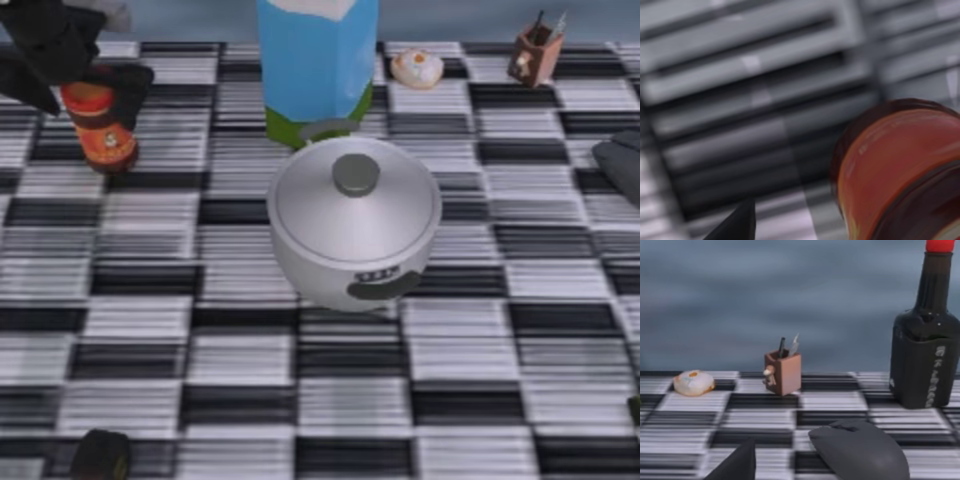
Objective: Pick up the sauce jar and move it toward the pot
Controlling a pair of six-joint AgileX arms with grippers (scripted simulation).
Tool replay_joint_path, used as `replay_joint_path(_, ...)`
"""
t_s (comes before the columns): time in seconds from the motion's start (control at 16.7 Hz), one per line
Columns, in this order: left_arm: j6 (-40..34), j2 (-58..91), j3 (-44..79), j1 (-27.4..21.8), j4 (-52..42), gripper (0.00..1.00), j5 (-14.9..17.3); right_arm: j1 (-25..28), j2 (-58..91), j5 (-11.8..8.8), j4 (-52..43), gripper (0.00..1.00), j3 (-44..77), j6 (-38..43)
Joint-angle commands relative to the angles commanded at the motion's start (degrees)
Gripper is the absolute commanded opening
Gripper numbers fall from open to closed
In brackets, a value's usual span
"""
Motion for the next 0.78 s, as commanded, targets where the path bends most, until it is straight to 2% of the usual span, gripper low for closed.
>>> replay_joint_path(0.18,0.0,0.0,-0.03,0.0,0.03,1.0,0.0,0.0,0.0,0.0,0.0,1.0,0.0,0.0)
replay_joint_path(0.78,0.0,0.0,-0.03,0.0,0.03,0.25,0.0,0.0,0.0,0.0,0.0,1.0,0.0,0.0)
